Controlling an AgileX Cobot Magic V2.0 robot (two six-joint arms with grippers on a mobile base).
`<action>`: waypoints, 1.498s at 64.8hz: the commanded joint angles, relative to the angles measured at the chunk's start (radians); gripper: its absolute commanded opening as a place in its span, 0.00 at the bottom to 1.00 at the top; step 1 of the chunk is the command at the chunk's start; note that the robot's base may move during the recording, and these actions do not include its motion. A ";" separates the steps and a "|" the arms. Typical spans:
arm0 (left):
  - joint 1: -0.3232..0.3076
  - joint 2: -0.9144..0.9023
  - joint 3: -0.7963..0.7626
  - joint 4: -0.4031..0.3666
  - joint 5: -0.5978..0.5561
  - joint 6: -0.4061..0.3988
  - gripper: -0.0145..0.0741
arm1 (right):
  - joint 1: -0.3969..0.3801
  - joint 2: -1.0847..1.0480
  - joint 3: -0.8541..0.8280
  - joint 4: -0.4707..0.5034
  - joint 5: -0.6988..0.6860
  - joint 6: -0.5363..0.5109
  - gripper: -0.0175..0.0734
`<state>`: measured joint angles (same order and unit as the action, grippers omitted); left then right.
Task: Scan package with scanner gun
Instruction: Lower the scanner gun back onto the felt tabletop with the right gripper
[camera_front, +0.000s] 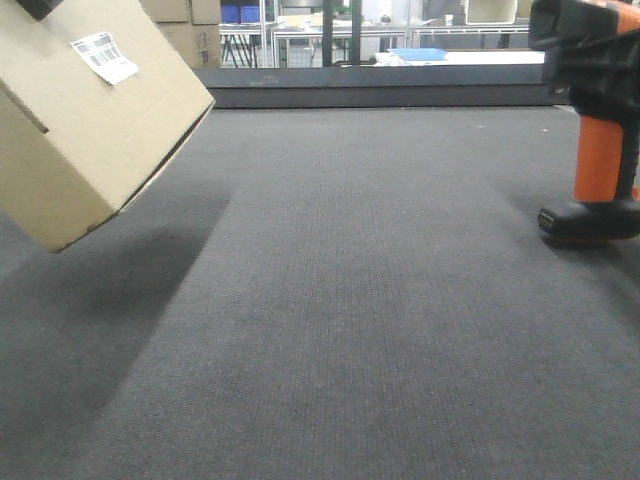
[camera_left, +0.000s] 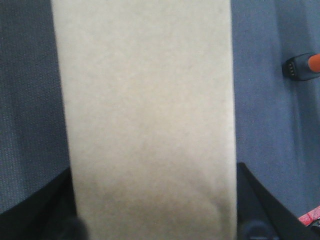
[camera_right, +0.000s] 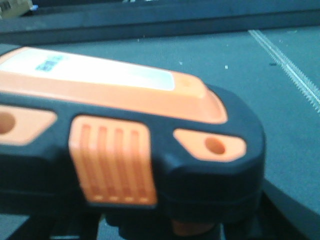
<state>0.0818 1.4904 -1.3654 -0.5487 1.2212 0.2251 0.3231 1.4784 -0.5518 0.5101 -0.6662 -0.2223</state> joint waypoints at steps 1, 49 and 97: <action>0.005 -0.009 -0.005 -0.021 0.000 0.006 0.04 | -0.003 -0.002 -0.005 -0.019 -0.082 0.003 0.01; 0.005 -0.009 -0.005 -0.023 0.000 0.006 0.04 | -0.003 -0.017 -0.005 -0.019 -0.013 0.003 0.31; 0.005 -0.009 -0.005 -0.023 0.000 0.006 0.04 | -0.003 -0.097 -0.005 -0.019 0.227 -0.013 0.81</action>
<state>0.0818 1.4904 -1.3654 -0.5487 1.2212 0.2251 0.3231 1.3947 -0.5501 0.5023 -0.4592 -0.2187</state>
